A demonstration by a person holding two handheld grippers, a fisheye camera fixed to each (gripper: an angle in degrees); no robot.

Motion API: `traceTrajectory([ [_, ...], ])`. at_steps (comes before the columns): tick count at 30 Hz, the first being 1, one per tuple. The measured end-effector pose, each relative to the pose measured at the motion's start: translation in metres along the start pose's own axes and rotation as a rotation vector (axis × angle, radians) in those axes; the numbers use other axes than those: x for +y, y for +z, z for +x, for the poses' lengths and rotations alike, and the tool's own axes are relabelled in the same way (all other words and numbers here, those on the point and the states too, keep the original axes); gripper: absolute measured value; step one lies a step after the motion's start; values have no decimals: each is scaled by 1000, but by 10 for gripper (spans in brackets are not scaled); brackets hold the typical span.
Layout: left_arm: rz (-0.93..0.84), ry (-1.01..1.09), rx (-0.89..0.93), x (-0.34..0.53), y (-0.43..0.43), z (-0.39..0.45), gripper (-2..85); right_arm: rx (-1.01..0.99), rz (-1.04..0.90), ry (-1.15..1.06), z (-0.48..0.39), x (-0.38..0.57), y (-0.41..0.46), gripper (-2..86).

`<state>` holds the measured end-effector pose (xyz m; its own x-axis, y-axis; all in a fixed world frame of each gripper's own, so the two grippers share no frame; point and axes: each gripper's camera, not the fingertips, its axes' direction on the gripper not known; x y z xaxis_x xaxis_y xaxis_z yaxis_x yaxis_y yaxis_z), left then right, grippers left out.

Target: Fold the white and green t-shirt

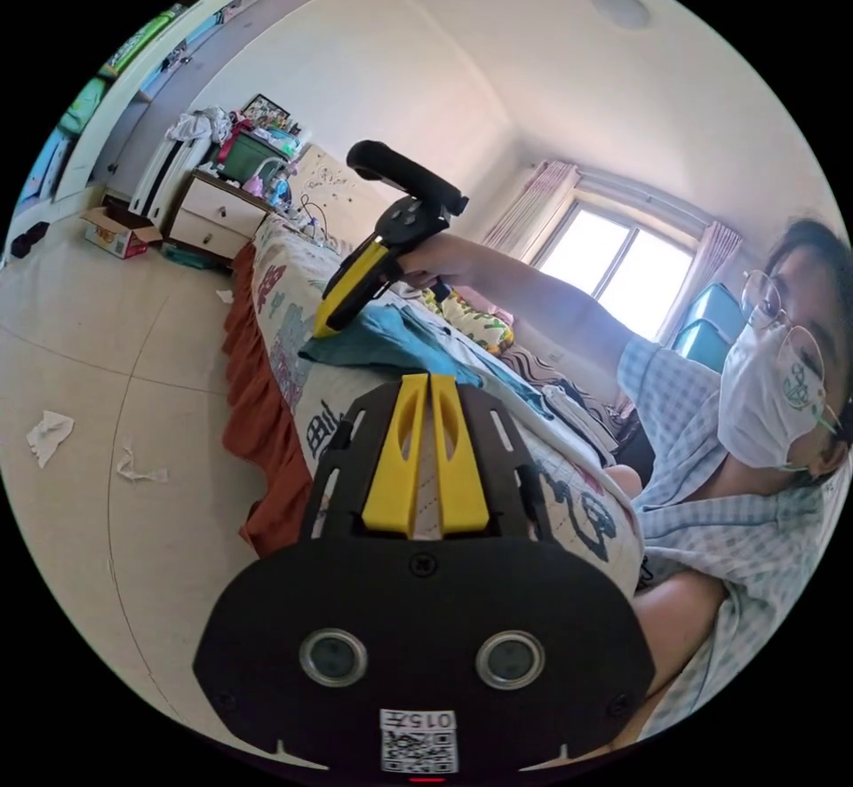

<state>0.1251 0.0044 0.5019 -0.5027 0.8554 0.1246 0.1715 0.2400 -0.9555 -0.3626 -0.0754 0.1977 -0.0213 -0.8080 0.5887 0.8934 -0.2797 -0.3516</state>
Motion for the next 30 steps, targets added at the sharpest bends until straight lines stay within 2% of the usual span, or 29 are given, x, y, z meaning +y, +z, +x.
traceTrajectory([
  [4, 9, 35, -56, 11, -2, 15, -7, 22, 145, 57, 9, 28, -29, -8],
  [7, 50, 63, -113, 15, -9, 31, -7, -26, 349, 135, 23, 79, -65, -8],
  [10, 66, 156, -81, -3, -3, 61, -7, -36, 574, 190, 31, 159, -95, -6],
  [12, 23, 292, -61, -24, 16, 102, -7, -74, 750, 255, 37, 238, -105, -3],
  [15, -96, 477, -16, -36, 63, 159, -2, -131, 863, 317, 36, 335, -89, 7],
  [16, -134, 507, 4, -35, 75, 169, -1, -159, 853, 326, 36, 352, -81, 10],
  [18, -321, 588, 89, -15, 127, 196, 14, -278, 747, 396, 36, 407, -40, 48],
  [20, -413, 625, 89, 5, 150, 204, 33, -354, 692, 487, 38, 444, -14, 97],
  [23, -365, 629, 17, 21, 149, 208, 54, -374, 693, 569, 42, 486, 1, 108],
  [26, -321, 633, -58, 27, 152, 213, 62, -314, 695, 539, 42, 486, -3, 108],
  [28, -399, 649, -105, 35, 172, 216, 69, -322, 615, 490, 41, 466, 2, 111],
  [30, -537, 664, -123, 49, 206, 218, 73, -324, 457, 475, 40, 436, 18, 113],
])
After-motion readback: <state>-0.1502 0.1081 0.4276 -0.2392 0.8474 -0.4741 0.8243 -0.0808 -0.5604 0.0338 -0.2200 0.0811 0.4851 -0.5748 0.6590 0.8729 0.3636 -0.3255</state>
